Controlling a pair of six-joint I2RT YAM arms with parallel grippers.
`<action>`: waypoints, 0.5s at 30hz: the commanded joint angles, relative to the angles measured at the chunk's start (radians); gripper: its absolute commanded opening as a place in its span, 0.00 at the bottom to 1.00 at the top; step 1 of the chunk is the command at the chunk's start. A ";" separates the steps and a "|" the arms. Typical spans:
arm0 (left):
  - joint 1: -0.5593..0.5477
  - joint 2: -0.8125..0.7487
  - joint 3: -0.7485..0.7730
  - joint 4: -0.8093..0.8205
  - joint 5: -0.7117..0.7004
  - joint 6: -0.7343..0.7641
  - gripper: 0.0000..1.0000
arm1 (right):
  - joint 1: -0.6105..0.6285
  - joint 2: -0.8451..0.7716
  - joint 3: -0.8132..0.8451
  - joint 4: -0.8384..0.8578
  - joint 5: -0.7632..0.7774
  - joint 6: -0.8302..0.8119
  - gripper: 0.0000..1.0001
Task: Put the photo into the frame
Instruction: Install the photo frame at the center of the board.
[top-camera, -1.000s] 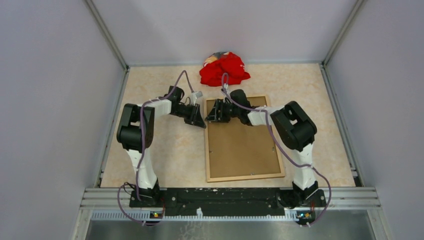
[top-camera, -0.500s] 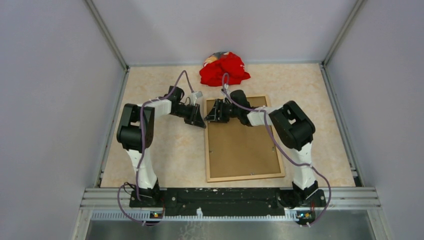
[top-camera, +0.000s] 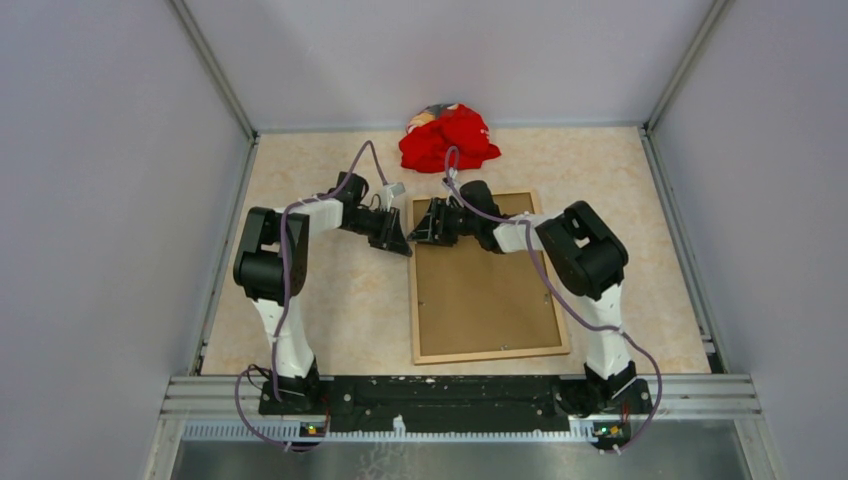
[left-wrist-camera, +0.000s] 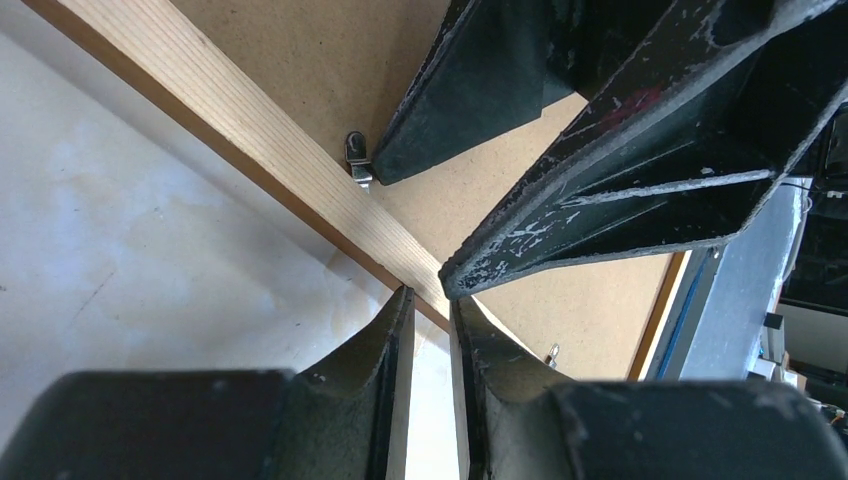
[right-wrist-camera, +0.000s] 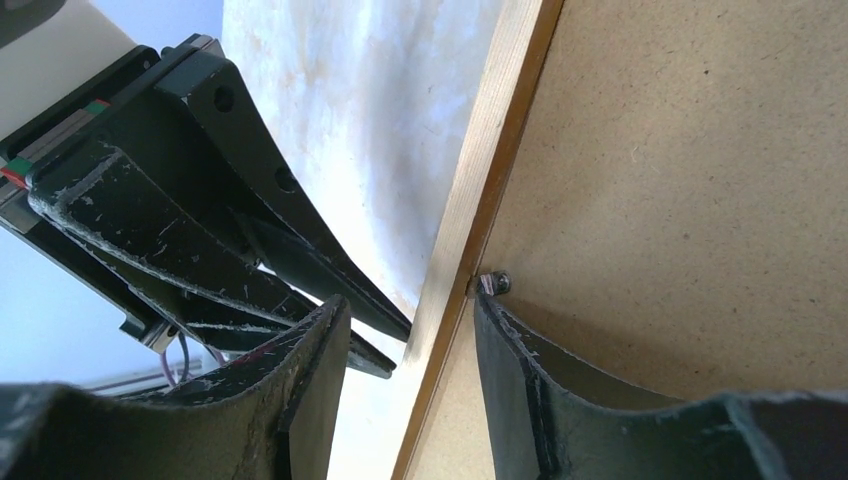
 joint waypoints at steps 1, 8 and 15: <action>-0.009 0.012 0.003 0.007 0.014 0.020 0.26 | 0.014 0.044 0.014 0.023 0.045 0.007 0.49; -0.009 0.013 0.006 0.003 0.016 0.020 0.26 | 0.021 0.049 0.005 0.063 0.062 0.039 0.49; -0.009 0.012 0.008 -0.002 0.017 0.020 0.26 | 0.022 0.052 0.003 0.069 0.068 0.045 0.48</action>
